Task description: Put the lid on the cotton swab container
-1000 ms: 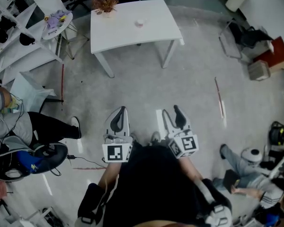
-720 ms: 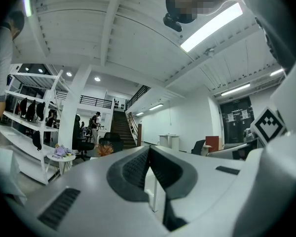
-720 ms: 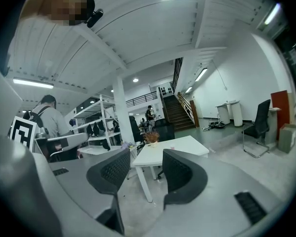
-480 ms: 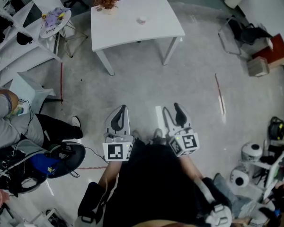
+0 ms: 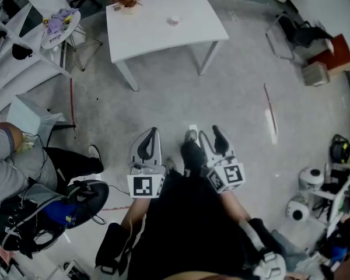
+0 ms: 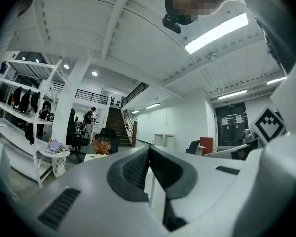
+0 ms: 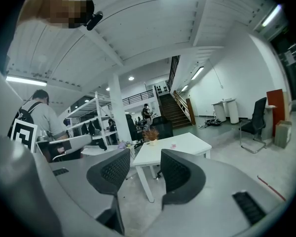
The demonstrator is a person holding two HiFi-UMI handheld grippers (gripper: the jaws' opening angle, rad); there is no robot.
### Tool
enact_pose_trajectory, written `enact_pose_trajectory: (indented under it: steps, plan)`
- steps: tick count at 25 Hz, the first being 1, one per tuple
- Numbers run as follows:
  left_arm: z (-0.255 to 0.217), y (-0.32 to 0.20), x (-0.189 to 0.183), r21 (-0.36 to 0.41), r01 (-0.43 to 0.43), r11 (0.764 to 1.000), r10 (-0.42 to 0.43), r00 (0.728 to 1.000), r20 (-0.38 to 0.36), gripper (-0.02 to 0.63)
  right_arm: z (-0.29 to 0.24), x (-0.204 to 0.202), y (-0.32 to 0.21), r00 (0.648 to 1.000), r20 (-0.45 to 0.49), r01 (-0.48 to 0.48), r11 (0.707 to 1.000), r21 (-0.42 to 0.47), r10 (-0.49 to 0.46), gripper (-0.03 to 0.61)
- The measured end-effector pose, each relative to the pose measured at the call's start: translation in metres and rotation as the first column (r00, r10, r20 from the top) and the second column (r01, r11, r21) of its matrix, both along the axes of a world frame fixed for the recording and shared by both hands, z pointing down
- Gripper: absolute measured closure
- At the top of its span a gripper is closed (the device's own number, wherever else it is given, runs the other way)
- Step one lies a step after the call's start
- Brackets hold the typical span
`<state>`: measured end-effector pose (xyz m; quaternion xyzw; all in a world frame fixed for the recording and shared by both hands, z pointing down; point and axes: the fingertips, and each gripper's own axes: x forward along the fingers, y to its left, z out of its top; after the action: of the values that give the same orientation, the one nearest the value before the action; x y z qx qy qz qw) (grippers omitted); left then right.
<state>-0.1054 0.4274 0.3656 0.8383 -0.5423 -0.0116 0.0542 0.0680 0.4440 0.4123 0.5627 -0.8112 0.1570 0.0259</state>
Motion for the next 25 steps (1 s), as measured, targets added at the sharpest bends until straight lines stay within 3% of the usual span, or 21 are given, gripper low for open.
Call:
enact_pose_trajectory:
  steps: [7,20,25]
  plan:
    - [0.009,-0.061,0.007,0.005,0.010,1.000,-0.010,1.000,0.008,0.607,0.008,0.003,-0.074,0.999,0.032,0.029,1.000,0.011,-0.029,0.391]
    - [-0.002,-0.260,0.051,0.013,0.059,0.998,-0.060,0.996,0.067,0.607,-0.005,0.036,-0.290,0.992,0.053,0.111,0.994,0.020,-0.112,0.393]
    - [0.001,-0.315,0.063,-0.001,0.083,0.997,-0.083,0.993,0.084,0.607,-0.008,0.049,-0.359,0.989,0.051,0.140,0.990,0.030,-0.142,0.394]
